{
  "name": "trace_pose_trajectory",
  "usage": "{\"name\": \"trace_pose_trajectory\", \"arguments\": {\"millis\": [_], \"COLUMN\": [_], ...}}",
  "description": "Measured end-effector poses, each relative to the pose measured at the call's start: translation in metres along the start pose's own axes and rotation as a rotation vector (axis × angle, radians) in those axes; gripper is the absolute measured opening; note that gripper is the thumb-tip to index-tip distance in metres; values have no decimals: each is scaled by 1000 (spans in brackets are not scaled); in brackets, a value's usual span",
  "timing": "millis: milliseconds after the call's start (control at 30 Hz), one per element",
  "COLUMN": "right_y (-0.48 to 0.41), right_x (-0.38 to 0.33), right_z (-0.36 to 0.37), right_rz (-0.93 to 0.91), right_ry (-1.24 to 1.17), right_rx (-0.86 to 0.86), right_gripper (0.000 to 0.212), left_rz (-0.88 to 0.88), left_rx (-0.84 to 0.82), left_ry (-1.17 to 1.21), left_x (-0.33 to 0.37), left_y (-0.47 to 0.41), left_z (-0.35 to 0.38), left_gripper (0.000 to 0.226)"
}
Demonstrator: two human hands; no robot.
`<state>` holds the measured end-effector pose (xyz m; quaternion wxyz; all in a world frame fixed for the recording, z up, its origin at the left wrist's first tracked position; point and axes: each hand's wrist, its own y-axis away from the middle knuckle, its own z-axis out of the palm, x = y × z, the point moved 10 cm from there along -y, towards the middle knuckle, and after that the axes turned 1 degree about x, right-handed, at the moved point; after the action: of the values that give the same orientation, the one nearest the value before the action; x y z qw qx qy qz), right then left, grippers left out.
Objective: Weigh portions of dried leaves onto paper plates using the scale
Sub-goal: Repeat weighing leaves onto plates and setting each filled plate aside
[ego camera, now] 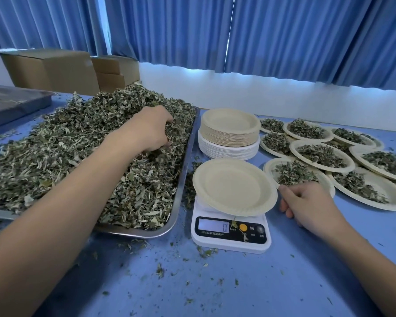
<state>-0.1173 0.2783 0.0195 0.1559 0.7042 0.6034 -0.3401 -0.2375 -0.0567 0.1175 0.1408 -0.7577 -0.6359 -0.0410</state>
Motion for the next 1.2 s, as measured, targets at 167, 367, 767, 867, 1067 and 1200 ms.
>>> {"name": "trace_pose_trajectory", "arguments": {"millis": [167,367,767,867,1067,1200], "right_y": [1,3,5,7,6,5], "right_x": [1,1,0,0,1,2], "right_z": [1,0,1,1,1,2], "right_rz": [2,15,25,31,38,39], "right_ry": [-9,-18,-44,-38,-21,-19], "right_rx": [-22,-26,-32,-34,-30,-33], "right_gripper": [52,50,49,48,51,51], "left_rz": [-13,24,295,291,179,44], "left_rx": [48,141,-273,-305,-138,-361], "left_ry": [-66,143,671,611,313,-78], "left_x": [-5,7,111,101,45,3], "left_y": [-1,3,52,46,14,13], "left_z": [3,-10,45,46,26,58], "left_gripper": [66,62,50,46,22,44]}}
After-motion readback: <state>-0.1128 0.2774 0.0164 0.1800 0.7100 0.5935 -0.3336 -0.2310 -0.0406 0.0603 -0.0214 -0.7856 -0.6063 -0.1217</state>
